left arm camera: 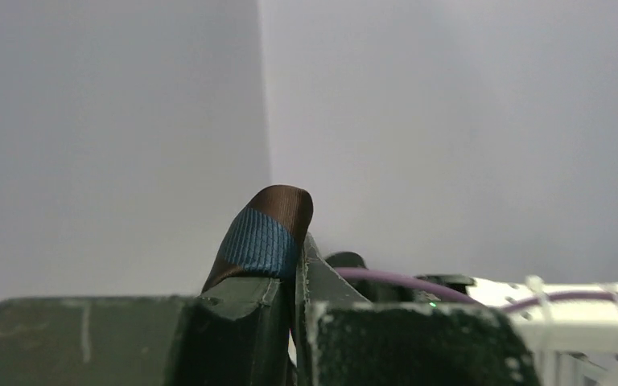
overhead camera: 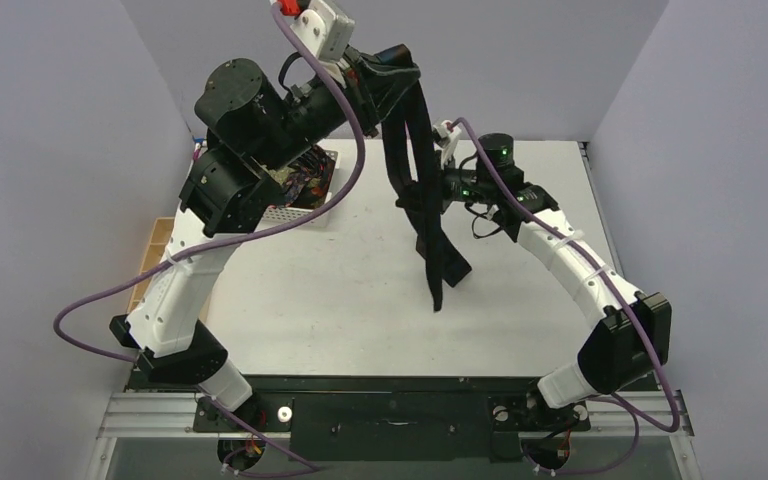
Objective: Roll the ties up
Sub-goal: Flatten out the tie at the center of the board.
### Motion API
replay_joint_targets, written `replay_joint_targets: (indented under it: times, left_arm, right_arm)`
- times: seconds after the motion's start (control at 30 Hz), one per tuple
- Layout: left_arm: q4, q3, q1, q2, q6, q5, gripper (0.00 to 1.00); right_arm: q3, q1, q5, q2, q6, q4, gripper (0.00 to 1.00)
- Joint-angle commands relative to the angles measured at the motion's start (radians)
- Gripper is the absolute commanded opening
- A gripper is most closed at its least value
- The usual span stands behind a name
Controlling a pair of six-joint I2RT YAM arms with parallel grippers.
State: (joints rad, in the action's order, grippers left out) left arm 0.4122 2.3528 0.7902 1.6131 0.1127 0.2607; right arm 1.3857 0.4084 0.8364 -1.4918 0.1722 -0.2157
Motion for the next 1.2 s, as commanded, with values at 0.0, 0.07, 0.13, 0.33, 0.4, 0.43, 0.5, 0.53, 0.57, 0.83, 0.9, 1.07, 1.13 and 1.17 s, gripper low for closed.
replay_joint_targets:
  times: [0.0,0.07,0.13,0.33,0.4,0.43,0.5,0.53,0.57,0.83,0.9,1.07,1.13,1.17]
  left_arm:
    - [-0.053,0.027,-0.012,0.0,-0.136,-0.37,0.0]
    - [-0.043,-0.007,-0.035,-0.017,-0.167,-0.441,0.0]
    - [-0.046,-0.1,-0.066,-0.068,-0.182,-0.486,0.0]
    - [-0.095,-0.299,-0.158,-0.175,-0.255,-0.579,0.0]
    - [-0.088,-0.326,-0.195,-0.186,-0.262,-0.587,0.0]
    - [-0.085,-0.334,-0.215,-0.189,-0.269,-0.59,0.0]
    - [-0.083,-0.358,-0.239,-0.195,-0.273,-0.589,0.0]
    - [-0.082,-0.373,-0.245,-0.199,-0.278,-0.588,0.0]
    - [-0.08,-0.381,-0.253,-0.2,-0.285,-0.587,0.0]
    - [-0.081,-0.52,-0.3,-0.226,-0.347,-0.65,0.0]
    - [-0.089,-0.547,-0.319,-0.233,-0.349,-0.659,0.0]
    - [-0.096,-0.556,-0.342,-0.236,-0.349,-0.66,0.0]
    - [-0.092,-0.544,-0.344,-0.232,-0.35,-0.653,0.0]
    - [-0.091,-0.535,-0.344,-0.231,-0.352,-0.652,0.0]
  right_arm:
    - [-0.057,-0.017,0.065,0.046,-0.016,-0.037,0.29]
    - [-0.072,-0.05,0.061,0.038,-0.027,-0.076,0.35]
    - [-0.066,-0.088,0.033,0.024,-0.104,-0.165,0.41]
    - [-0.035,-0.163,-0.134,-0.086,-0.459,-0.489,0.51]
    - [-0.032,-0.181,-0.153,-0.131,-0.505,-0.543,0.55]
    - [-0.032,-0.187,-0.156,-0.145,-0.517,-0.551,0.56]
    - [-0.033,-0.193,-0.157,-0.184,-0.532,-0.574,0.58]
    - [-0.032,-0.192,-0.158,-0.208,-0.539,-0.59,0.58]
    - [-0.029,-0.189,-0.162,-0.22,-0.548,-0.597,0.58]
    - [-0.02,-0.175,-0.224,-0.258,-0.544,-0.584,0.58]
    - [-0.045,-0.147,-0.249,-0.242,-0.534,-0.545,0.58]
    - [-0.132,-0.033,-0.28,-0.179,-0.517,-0.368,0.58]
    - [-0.165,0.002,-0.271,-0.16,-0.515,-0.275,0.58]
    - [-0.177,0.012,-0.259,-0.154,-0.519,-0.218,0.58]
